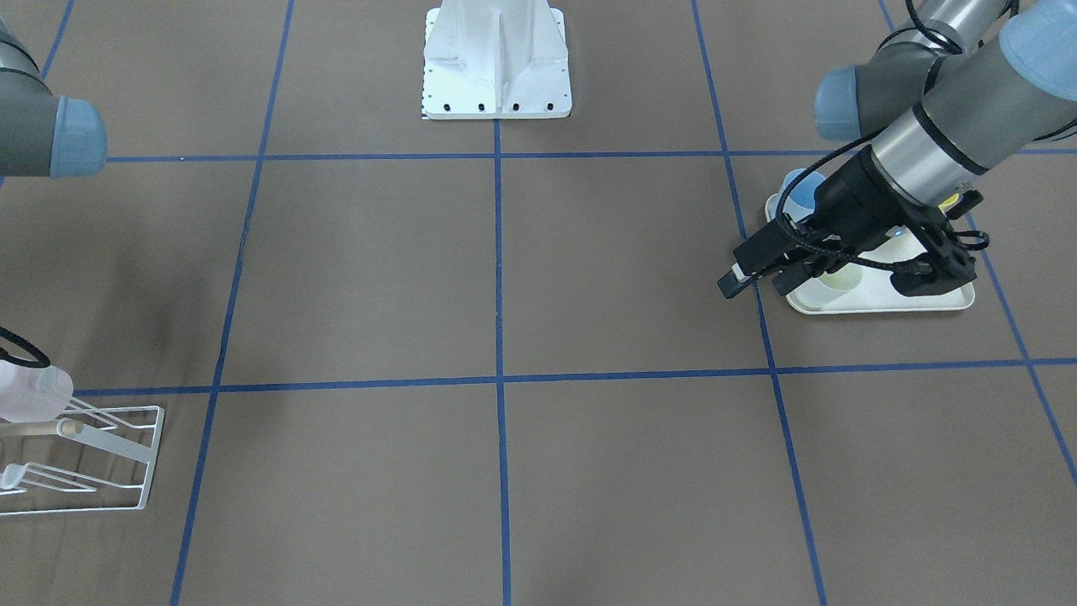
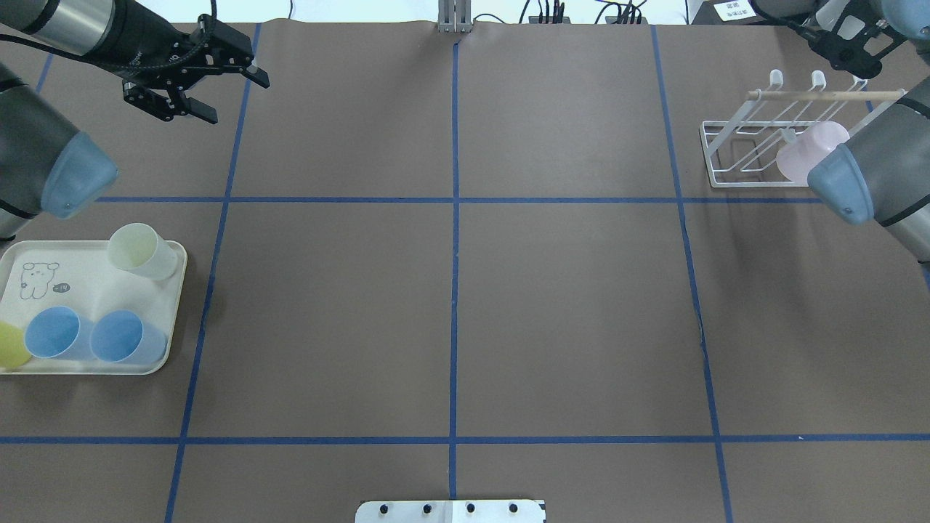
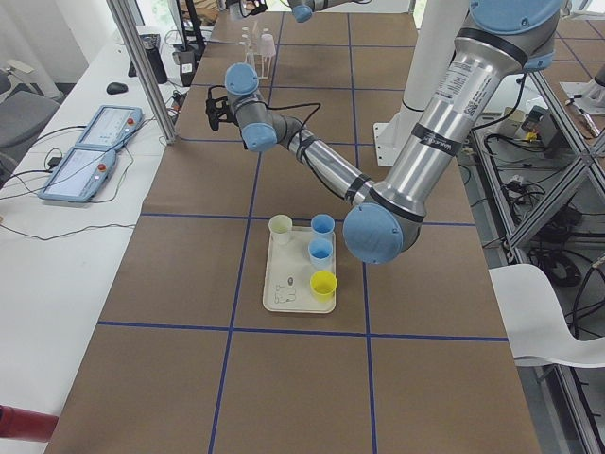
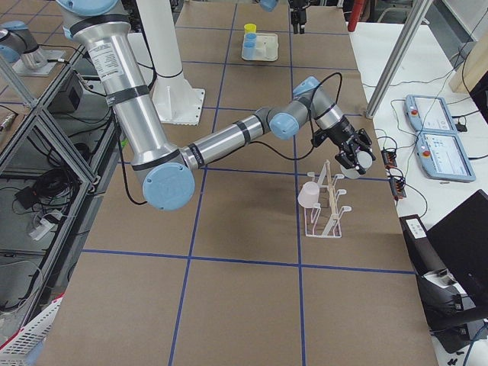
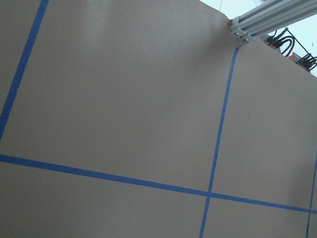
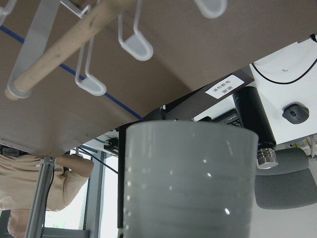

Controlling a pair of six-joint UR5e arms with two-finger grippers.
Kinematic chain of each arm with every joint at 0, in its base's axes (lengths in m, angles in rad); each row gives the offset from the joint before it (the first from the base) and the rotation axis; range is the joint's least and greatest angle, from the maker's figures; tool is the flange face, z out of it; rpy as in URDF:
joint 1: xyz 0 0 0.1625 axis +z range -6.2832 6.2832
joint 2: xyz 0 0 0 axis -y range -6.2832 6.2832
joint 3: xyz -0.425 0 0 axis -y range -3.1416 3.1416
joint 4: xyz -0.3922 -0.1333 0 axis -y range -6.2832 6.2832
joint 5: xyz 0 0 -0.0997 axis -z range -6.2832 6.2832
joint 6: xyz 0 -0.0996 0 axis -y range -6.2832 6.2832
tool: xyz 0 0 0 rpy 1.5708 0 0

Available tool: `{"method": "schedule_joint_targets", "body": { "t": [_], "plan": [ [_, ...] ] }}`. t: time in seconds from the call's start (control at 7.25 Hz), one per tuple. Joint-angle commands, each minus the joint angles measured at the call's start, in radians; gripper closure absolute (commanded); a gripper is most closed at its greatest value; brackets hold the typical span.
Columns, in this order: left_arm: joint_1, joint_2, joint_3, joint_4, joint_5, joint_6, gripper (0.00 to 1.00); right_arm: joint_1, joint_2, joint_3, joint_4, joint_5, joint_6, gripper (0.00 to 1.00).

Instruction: Transfer IKEA cup to right arm and place on rack

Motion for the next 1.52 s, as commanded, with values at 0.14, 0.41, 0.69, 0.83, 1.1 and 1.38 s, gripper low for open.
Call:
{"method": "schedule_joint_targets", "body": {
  "t": [0.14,0.41,0.69,0.83,1.1,1.38],
  "plan": [
    [0.002,-0.002,-0.001,0.0,0.001,0.0,0.0,-0.014,-0.009,-0.152,0.236,-0.08,0.02,0.74],
    [0.006,-0.001,0.001,0.0,0.001,0.0,0.0,-0.042,-0.01,-0.15,0.236,-0.117,0.037,0.71],
    [0.008,-0.001,0.001,0.0,-0.001,0.0,0.0,-0.077,-0.035,-0.15,0.236,-0.178,0.044,0.69],
    [0.008,-0.001,0.001,0.0,-0.001,0.0,0.0,-0.086,-0.039,-0.15,0.238,-0.188,0.044,0.68],
    [0.008,-0.002,0.001,0.0,-0.001,0.0,0.0,-0.093,-0.053,-0.152,0.238,-0.196,0.048,0.68],
    [0.008,-0.002,0.001,-0.002,-0.001,0.0,0.0,-0.122,-0.059,-0.155,0.238,-0.234,0.073,0.67]
  ]
}}
